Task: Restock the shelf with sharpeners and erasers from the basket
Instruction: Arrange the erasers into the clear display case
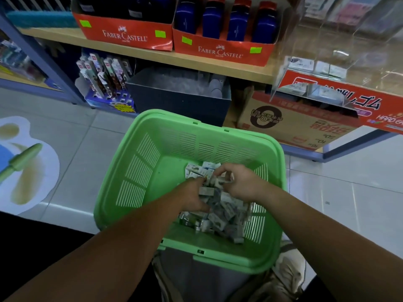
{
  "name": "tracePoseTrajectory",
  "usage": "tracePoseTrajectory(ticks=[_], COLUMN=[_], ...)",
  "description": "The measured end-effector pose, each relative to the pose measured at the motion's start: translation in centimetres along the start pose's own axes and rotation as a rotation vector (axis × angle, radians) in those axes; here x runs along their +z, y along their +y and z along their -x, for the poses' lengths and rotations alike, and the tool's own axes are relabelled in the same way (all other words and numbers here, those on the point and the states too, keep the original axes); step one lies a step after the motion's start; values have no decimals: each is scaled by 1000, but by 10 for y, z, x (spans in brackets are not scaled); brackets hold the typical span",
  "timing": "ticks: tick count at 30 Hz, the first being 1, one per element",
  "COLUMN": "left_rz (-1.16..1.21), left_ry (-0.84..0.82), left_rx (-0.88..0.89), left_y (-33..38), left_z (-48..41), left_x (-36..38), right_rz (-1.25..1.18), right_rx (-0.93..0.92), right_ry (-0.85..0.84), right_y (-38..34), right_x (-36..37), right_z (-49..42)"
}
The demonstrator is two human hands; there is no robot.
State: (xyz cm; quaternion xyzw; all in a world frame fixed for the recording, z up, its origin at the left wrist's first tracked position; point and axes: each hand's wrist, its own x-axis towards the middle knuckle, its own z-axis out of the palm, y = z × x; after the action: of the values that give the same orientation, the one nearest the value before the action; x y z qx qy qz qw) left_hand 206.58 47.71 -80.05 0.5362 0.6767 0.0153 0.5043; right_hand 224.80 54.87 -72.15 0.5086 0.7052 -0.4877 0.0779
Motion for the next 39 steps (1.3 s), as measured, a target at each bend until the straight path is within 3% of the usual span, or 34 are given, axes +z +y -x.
tracePoseTrajectory(ticks=[7,12,17,22,27,32,39], left_rz=[12,181,281,298,512,396,407], left_ry=[101,92,120,207,196,203,245], left_rx=[-89,-158,-138,-43,-57,-94,-38], left_y=[15,14,7,8,20,27,23], left_z=[-18,-25,-33,-37,-41,-53,-43], left_x=[8,22,22,32,23,30,26], right_rz=[-624,-758,-1130,-1105,-1039,-963,-729], right_rx=[122,189,212,200,218,270,190], right_ry=[86,88,175,120,120,200,252], right_y=[-10,-9,-10,-12,-13,-13,-5], right_x=[-20,-24,-27,-29,-29,-26,-20], right_z=[25,24,17,15,14,16,10])
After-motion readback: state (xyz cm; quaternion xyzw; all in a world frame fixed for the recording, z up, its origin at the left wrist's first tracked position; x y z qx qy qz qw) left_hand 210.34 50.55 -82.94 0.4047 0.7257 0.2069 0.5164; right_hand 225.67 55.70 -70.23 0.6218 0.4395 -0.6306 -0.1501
